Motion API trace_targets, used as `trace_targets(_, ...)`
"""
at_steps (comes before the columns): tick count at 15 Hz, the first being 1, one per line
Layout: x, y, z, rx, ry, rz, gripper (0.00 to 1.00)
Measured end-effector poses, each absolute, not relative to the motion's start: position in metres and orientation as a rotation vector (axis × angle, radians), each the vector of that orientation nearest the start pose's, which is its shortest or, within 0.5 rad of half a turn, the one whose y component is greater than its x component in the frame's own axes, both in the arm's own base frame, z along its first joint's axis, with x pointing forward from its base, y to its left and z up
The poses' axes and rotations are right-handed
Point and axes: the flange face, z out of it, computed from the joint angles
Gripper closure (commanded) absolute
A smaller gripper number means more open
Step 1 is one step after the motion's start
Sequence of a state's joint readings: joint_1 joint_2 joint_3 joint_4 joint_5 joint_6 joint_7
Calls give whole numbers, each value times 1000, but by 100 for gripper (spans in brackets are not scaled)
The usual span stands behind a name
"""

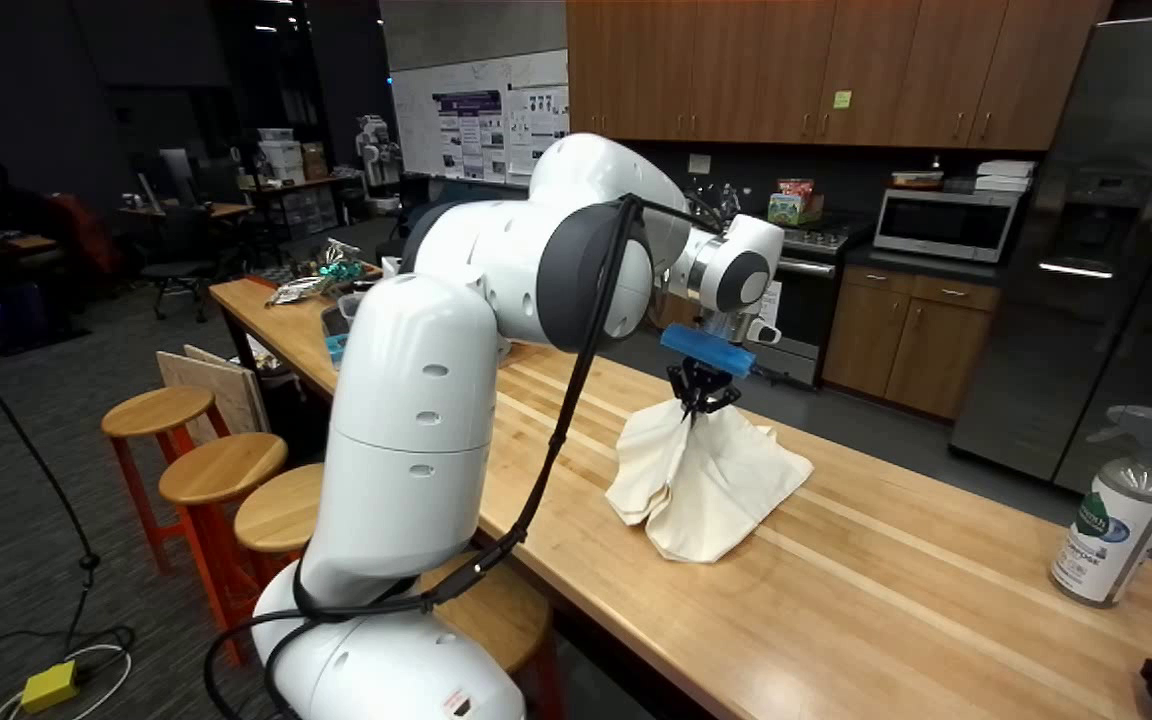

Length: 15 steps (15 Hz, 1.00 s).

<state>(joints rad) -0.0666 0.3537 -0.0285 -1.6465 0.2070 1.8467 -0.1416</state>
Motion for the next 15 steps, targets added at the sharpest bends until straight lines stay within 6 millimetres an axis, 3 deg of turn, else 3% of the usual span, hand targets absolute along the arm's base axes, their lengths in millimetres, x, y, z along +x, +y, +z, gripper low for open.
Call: trace_targets(15,641,-39,392,-2934,29,207,99)
